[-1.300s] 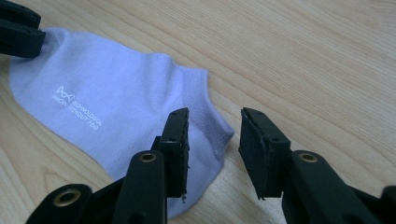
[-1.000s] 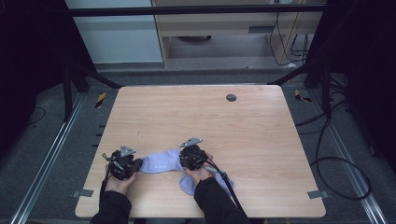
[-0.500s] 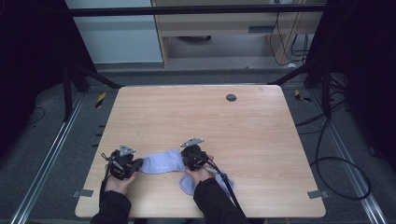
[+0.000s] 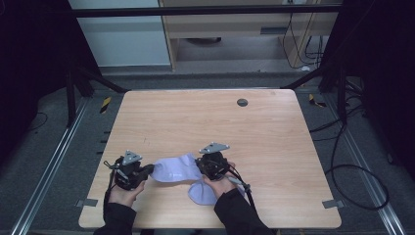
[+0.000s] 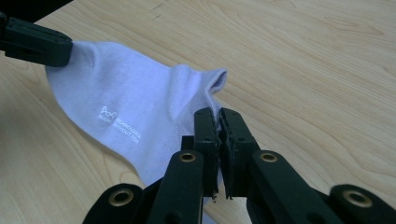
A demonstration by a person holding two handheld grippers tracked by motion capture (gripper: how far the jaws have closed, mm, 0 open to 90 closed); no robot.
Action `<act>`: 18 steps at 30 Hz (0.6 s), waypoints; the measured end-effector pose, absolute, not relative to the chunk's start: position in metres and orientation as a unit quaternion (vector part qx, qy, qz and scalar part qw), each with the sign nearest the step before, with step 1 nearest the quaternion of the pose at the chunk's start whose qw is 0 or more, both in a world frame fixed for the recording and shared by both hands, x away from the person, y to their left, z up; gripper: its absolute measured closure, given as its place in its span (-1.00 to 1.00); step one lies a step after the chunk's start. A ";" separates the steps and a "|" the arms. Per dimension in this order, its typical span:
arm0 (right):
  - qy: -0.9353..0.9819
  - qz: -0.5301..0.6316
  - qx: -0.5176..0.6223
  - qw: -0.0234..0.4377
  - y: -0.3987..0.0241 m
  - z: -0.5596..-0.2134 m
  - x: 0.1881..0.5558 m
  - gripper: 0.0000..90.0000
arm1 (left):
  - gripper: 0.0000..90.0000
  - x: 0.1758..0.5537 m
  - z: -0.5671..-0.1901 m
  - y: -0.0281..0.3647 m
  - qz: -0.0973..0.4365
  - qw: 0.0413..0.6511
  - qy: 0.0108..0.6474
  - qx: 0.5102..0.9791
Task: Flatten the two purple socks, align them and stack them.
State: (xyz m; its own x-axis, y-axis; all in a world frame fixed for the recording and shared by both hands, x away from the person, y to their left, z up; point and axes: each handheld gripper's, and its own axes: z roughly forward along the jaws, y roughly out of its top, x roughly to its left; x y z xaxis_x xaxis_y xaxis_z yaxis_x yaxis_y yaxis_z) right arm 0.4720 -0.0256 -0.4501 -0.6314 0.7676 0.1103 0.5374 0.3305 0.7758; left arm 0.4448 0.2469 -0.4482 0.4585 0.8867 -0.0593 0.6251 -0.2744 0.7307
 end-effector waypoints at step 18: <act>0.803 0.412 0.403 0.151 -0.094 -0.436 0.441 0.92 | 0.93 0.429 -0.439 0.188 0.160 0.366 0.439 0.805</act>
State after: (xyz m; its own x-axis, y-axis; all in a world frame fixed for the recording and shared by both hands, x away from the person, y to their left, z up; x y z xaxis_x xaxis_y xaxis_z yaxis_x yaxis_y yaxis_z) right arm 0.4409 -0.0942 -0.4358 -0.6297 0.7717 0.0886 0.5221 0.3361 0.7839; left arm 0.4286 0.1882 -0.4390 0.5641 0.8232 -0.0638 0.5900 -0.3478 0.7286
